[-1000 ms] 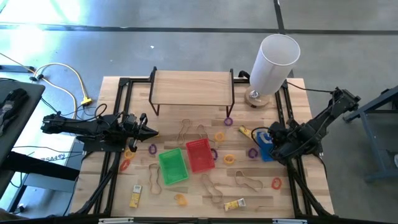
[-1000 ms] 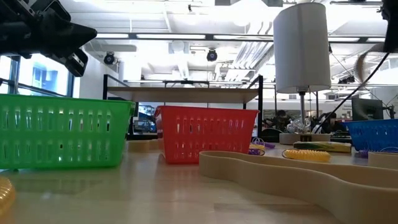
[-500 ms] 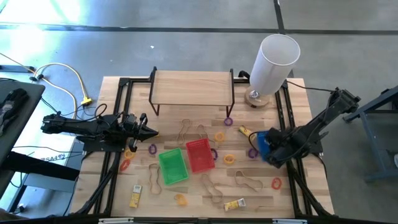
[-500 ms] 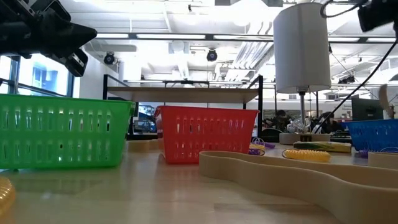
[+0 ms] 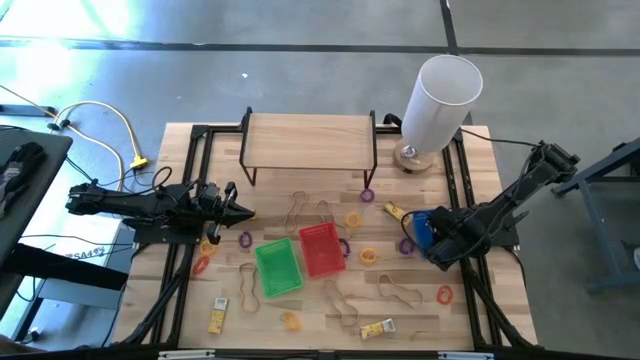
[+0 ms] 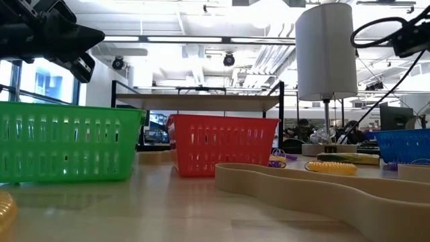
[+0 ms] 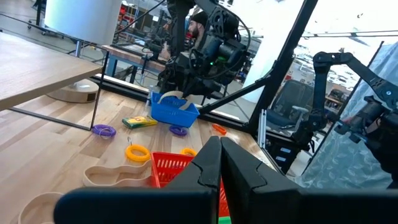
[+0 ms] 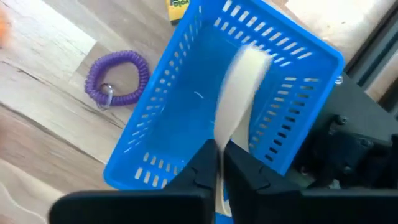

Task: Pick & Place Office Desk Supplies
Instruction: Put the white rubber band into the blue bin, then put the orange spring keychain into the green bin

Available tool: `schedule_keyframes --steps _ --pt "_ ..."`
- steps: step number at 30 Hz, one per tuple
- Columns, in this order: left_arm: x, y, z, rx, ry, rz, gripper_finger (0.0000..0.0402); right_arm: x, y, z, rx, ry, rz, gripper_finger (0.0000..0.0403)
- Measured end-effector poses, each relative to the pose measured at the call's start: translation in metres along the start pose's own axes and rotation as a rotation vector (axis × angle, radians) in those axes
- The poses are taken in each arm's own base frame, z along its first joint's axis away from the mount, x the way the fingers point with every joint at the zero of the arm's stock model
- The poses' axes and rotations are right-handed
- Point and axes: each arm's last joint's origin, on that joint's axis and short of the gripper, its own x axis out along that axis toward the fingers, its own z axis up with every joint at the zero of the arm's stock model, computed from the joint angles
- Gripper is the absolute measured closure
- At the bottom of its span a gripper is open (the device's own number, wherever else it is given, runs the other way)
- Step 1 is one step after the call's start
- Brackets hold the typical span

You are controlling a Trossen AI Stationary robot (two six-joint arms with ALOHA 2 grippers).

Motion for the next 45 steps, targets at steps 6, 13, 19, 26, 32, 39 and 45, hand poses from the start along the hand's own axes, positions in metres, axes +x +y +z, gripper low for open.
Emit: schedule_keyframes --steps 6,13,19,26,32,39,45 --pt "0.000 0.000 0.000 0.000 0.000 0.000 0.0399 0.004 0.000 0.000 0.008 -0.016 0.001 0.0320" --pt "0.000 0.000 0.000 0.000 0.000 0.000 0.0399 0.004 0.000 0.000 0.003 -0.042 -0.002 0.0230" --pt "0.000 0.000 0.000 0.000 0.000 0.000 0.0399 -0.003 -0.002 0.004 -0.052 -0.108 -0.022 0.0204" --pt "0.000 0.000 0.000 0.000 0.000 0.000 0.0399 -0.041 0.005 0.013 -0.078 -0.168 0.073 0.0234" --pt "0.000 0.000 0.000 0.000 0.000 0.000 0.0399 -0.061 0.030 0.009 -0.049 0.084 0.372 0.0251" --pt "0.000 0.000 0.000 0.000 0.000 0.000 0.0399 -0.064 0.055 -0.005 0.054 0.318 0.505 0.0253" --pt "0.000 0.000 0.000 0.000 0.003 0.001 0.0399 -0.055 0.066 -0.028 0.023 0.347 0.421 0.0253"
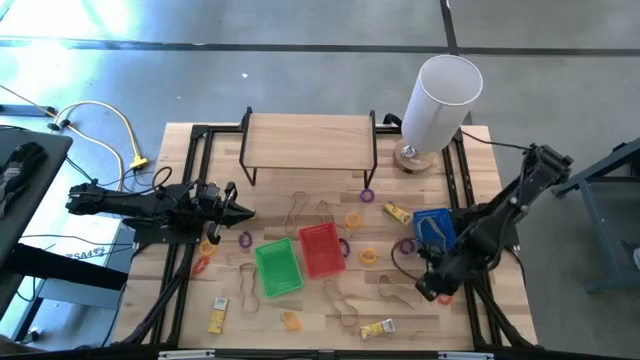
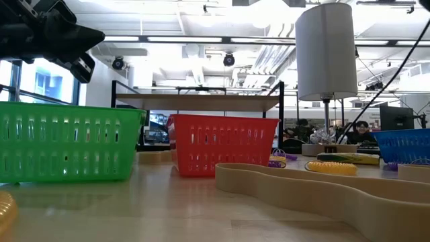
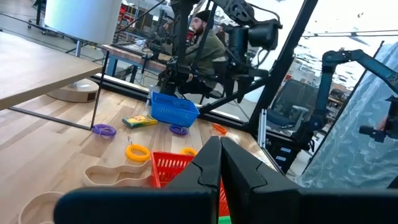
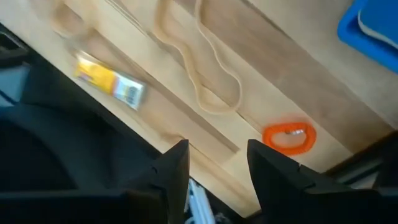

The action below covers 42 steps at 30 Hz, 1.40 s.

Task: Pick & Place Office Desk Supplies
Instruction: Put the orange spring keychain into the green bin

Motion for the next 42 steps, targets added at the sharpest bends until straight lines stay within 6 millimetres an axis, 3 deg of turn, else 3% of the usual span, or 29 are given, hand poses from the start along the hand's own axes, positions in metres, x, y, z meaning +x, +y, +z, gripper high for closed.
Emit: schedule_keyframes --steps 15,25,34,42 --pt "0.000 0.000 0.000 0.000 0.000 0.000 0.0399 0.061 0.007 -0.032 0.057 0.061 -0.232 0.0246" --pt "0.000 0.001 -0.003 -0.012 0.029 0.011 0.0399 0.090 -0.014 -0.035 0.072 0.068 -0.262 0.0245" --pt "0.000 0.001 -0.004 -0.004 0.039 0.015 0.0399 0.098 -0.028 -0.040 0.051 0.026 -0.285 0.0245" --pt "0.000 0.002 -0.004 0.056 0.037 0.020 0.0399 0.101 -0.025 -0.046 0.002 -0.017 -0.211 0.0244"
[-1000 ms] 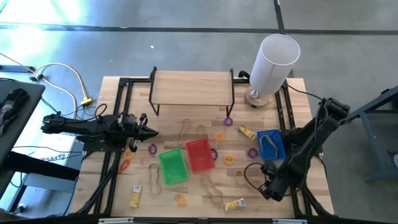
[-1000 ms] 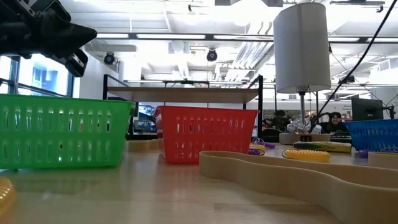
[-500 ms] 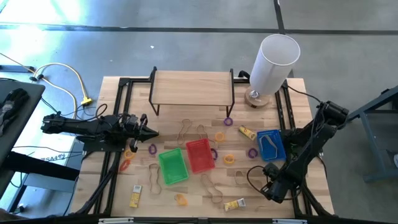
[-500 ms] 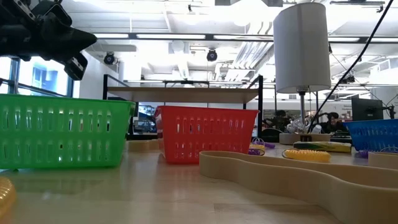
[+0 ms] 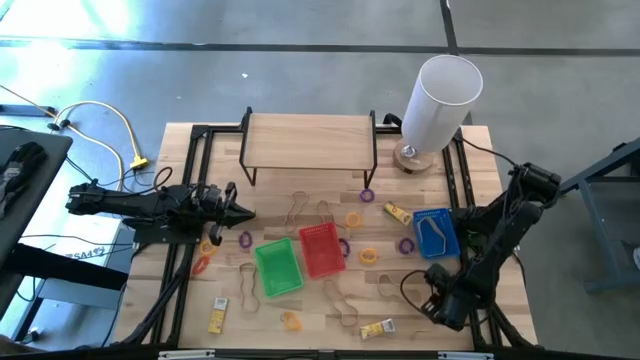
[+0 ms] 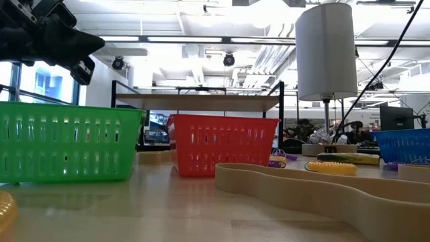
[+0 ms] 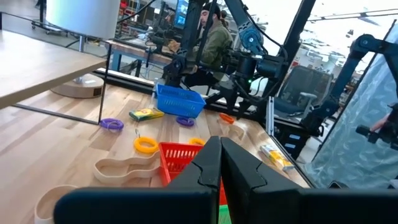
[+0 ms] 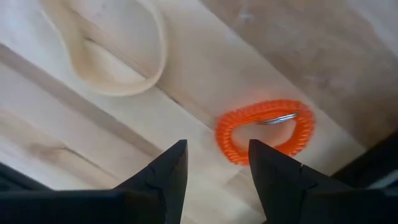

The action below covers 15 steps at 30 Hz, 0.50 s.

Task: Pick & Place Office Desk Supplies
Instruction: Put the orange spring keychain into the green bin

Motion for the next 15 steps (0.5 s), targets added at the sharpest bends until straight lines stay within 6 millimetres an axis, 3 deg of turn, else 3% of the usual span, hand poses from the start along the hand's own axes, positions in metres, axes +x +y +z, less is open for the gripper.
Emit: schedule_keyframes --steps 9,15 --pt "0.000 0.000 0.000 0.000 0.001 0.015 0.0399 0.028 0.003 0.000 -0.138 0.041 -0.134 0.0241" --pt "0.000 0.001 -0.002 0.000 0.014 0.017 0.0399 0.031 0.004 0.000 -0.155 0.040 -0.141 0.0252"
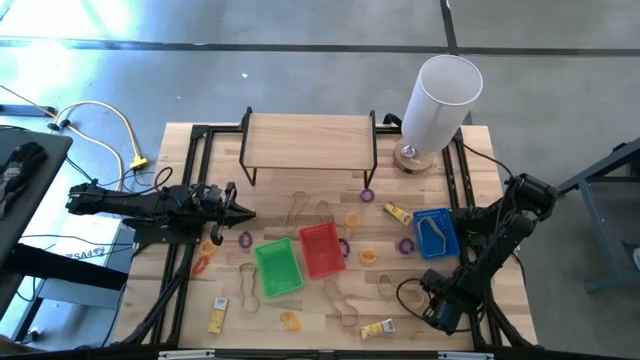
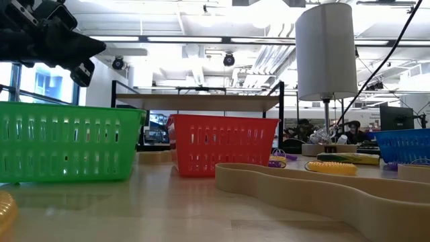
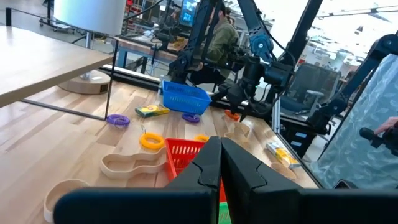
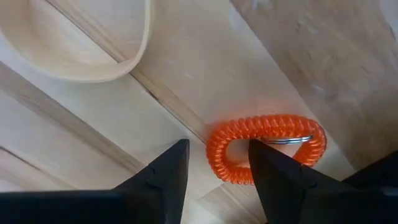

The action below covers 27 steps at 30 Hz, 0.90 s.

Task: Pick & Place Office Desk Supplies
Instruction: Put the orange spring keychain into the green bin

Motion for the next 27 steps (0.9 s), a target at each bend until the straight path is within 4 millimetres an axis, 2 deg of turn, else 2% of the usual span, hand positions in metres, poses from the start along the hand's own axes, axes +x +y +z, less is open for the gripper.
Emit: schedule_keyframes --steps 3,8,12,19,24,27 --pt "0.000 0.000 0.000 0.000 0.001 0.000 0.0399 0.000 0.001 0.000 -0.022 0.005 0.006 0.0289" --pt "0.002 0.001 -0.003 -0.001 0.037 0.011 0.0399 0.000 0.000 0.000 -0.064 -0.002 0.005 0.0384" --pt "0.005 0.002 -0.006 0.000 0.060 0.034 0.0399 0.001 -0.001 0.000 -0.065 -0.011 -0.008 0.0394" --pt "0.008 0.000 0.001 -0.006 -0.010 0.002 0.0382 -0.001 -0.003 0.000 -0.076 -0.017 -0.014 0.0398" --pt "0.011 -0.002 0.001 -0.076 0.000 -0.039 0.0378 -0.015 0.000 -0.002 -0.086 -0.031 -0.024 0.0399" --pt "0.012 -0.002 0.003 -0.078 -0.025 -0.033 0.0373 -0.034 0.005 -0.005 -0.079 -0.030 -0.026 0.0399"
